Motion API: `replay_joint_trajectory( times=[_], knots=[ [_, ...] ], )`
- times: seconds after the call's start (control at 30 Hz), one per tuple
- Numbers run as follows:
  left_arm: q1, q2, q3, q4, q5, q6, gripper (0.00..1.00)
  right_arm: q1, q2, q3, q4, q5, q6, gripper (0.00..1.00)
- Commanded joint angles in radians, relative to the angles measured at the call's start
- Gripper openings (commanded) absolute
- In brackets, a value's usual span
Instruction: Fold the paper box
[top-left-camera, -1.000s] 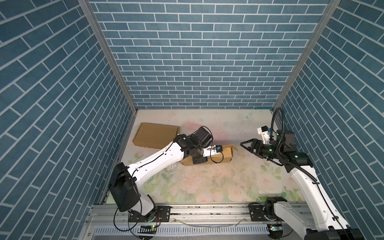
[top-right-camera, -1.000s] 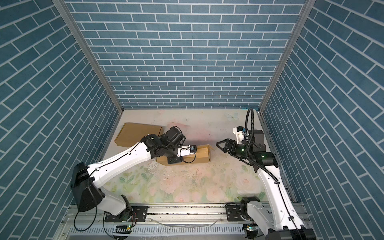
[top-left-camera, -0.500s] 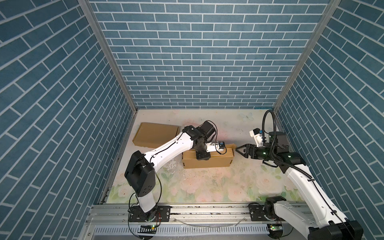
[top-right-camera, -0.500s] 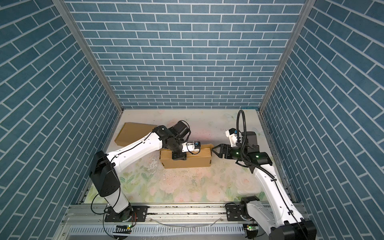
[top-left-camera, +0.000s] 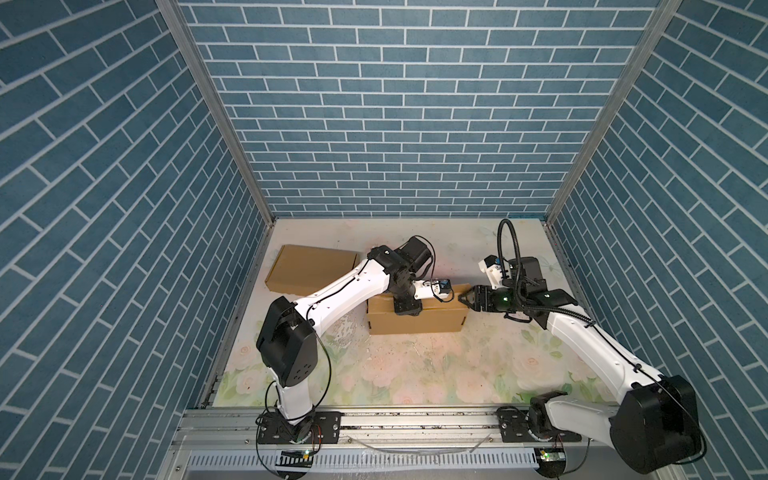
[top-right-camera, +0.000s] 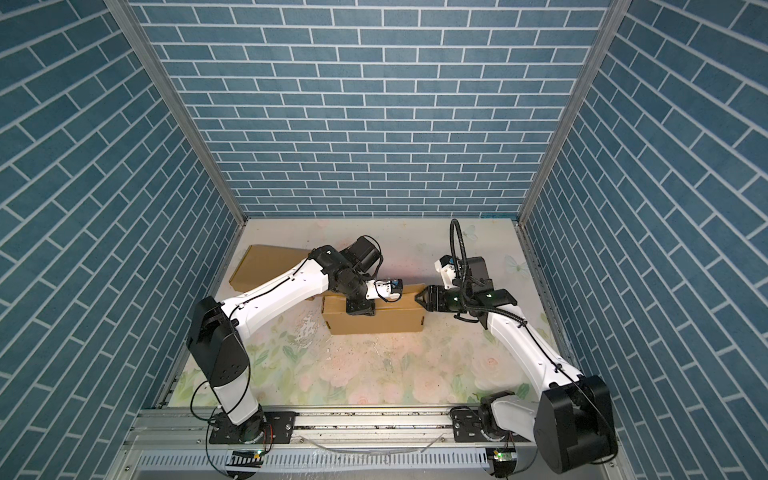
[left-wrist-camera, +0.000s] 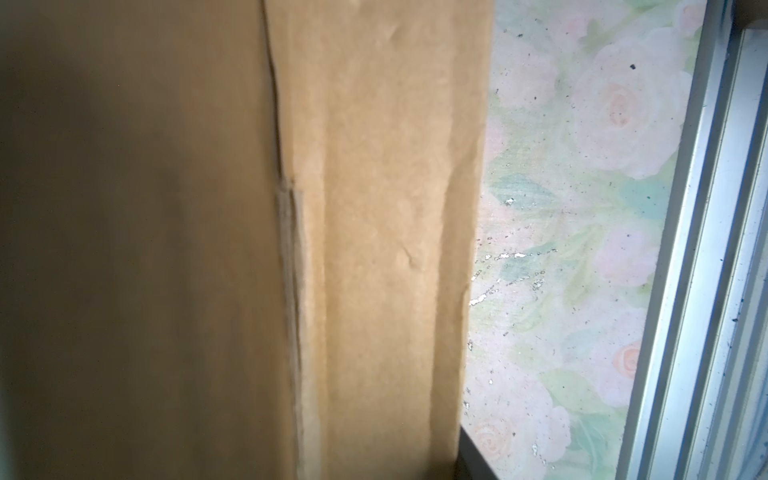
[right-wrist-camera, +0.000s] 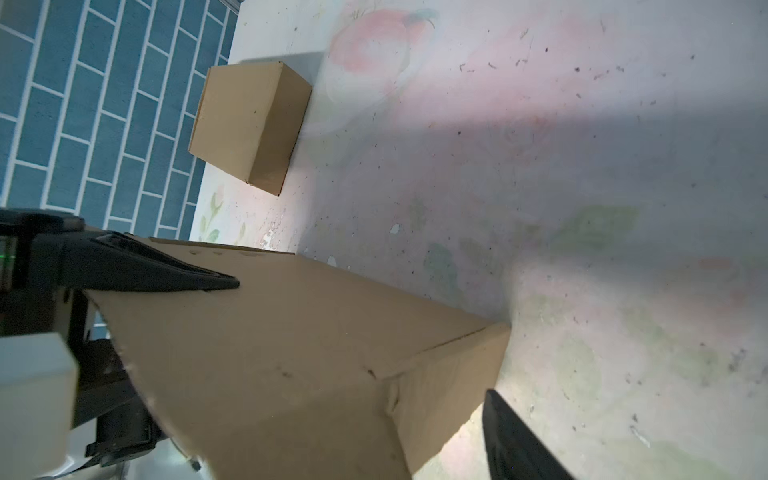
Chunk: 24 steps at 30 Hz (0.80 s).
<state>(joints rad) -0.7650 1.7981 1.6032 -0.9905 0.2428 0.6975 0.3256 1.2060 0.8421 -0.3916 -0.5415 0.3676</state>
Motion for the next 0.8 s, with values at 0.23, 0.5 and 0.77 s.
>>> replay_joint_trajectory(
  times=[0.23,0.5,0.77],
  knots=[
    [0.032,0.109,-0.005,-0.003,0.029,0.039,0.41,0.004,-0.042,0.062,-0.108,0.104,-0.104,0.66],
    [0.043,0.139,0.020,-0.016,0.038,0.045,0.40,0.032,-0.031,0.230,-0.336,0.291,-0.320,0.62],
    [0.043,0.145,0.026,-0.019,0.039,0.047,0.39,0.084,0.060,0.327,-0.367,0.351,-0.353,0.46]
  ],
)
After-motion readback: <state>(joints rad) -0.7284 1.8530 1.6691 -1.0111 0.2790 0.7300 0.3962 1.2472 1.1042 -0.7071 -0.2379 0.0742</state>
